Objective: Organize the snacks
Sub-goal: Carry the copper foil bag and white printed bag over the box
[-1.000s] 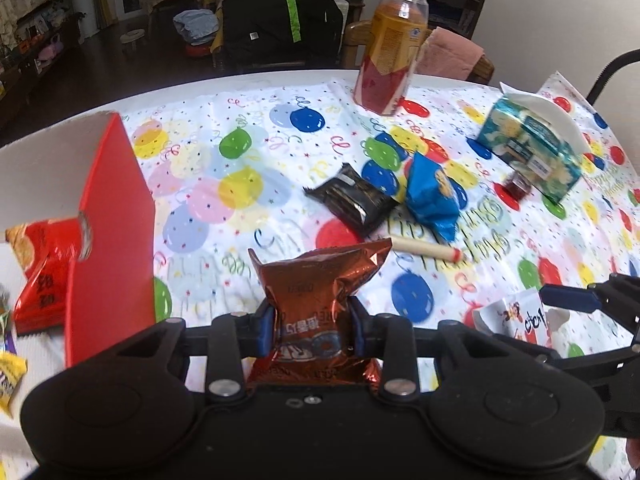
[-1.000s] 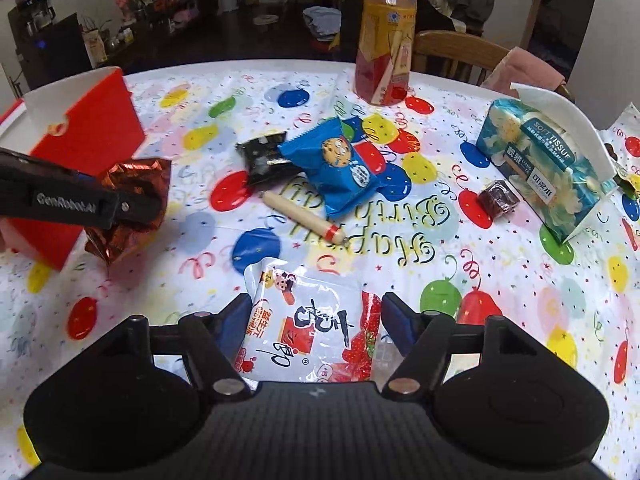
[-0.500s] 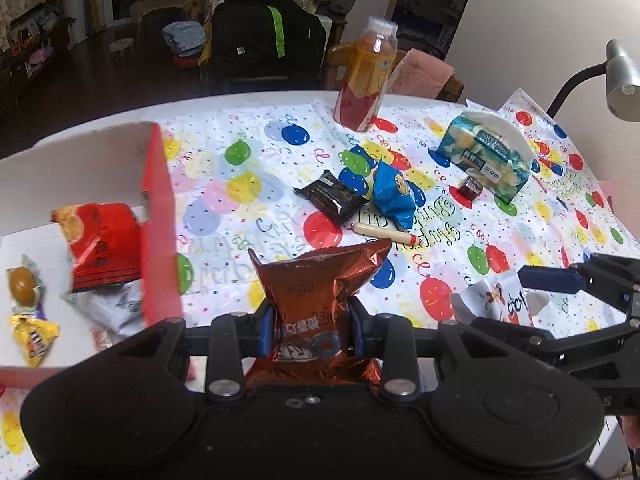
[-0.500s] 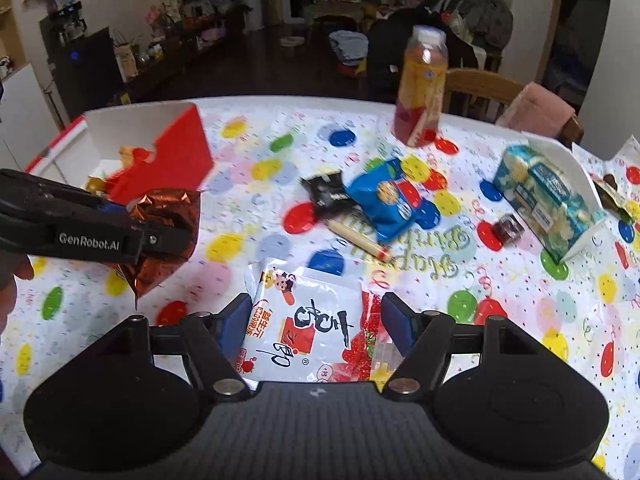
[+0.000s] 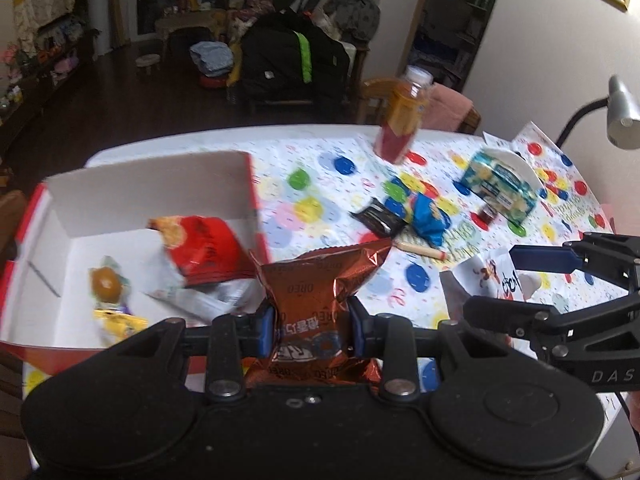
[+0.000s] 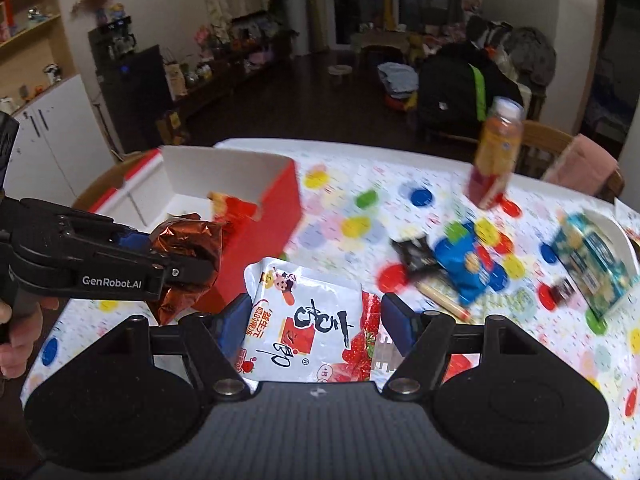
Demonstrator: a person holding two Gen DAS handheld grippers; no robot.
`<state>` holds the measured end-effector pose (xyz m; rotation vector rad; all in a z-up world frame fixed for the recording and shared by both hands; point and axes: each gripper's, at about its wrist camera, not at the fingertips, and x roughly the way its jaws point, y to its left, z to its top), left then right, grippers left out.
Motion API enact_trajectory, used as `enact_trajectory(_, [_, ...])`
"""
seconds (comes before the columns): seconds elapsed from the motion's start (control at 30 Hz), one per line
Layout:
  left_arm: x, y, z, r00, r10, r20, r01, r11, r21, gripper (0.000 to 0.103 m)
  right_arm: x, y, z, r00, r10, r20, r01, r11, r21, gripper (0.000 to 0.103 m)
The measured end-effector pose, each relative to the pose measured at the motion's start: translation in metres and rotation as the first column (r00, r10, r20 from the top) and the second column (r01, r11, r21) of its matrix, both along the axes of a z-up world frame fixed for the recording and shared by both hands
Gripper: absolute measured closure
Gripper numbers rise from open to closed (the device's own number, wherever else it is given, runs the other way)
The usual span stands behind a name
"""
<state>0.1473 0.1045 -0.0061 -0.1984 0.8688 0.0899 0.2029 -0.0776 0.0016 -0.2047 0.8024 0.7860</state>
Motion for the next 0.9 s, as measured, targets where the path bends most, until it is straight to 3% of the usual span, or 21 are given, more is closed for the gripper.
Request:
enact_trajectory(0.5, [-0.036, 0.100, 0.022, 0.989, 0.140, 0.048, -0.143, 0.989, 0.048, 0.070, -0.012, 0.123, 0.014, 0.992, 0.120, 0.035, -0.121, 0.993, 0.019, 0.033])
enact_trajectory(0.9, [-0.033, 0.169, 0.011, 0.970, 0.241, 0.027, -0.243, 0.965, 0.098, 0.070, -0.007, 0.205, -0.001, 0.985, 0.168, 0.042, -0.167, 0.986, -0.026, 0.033])
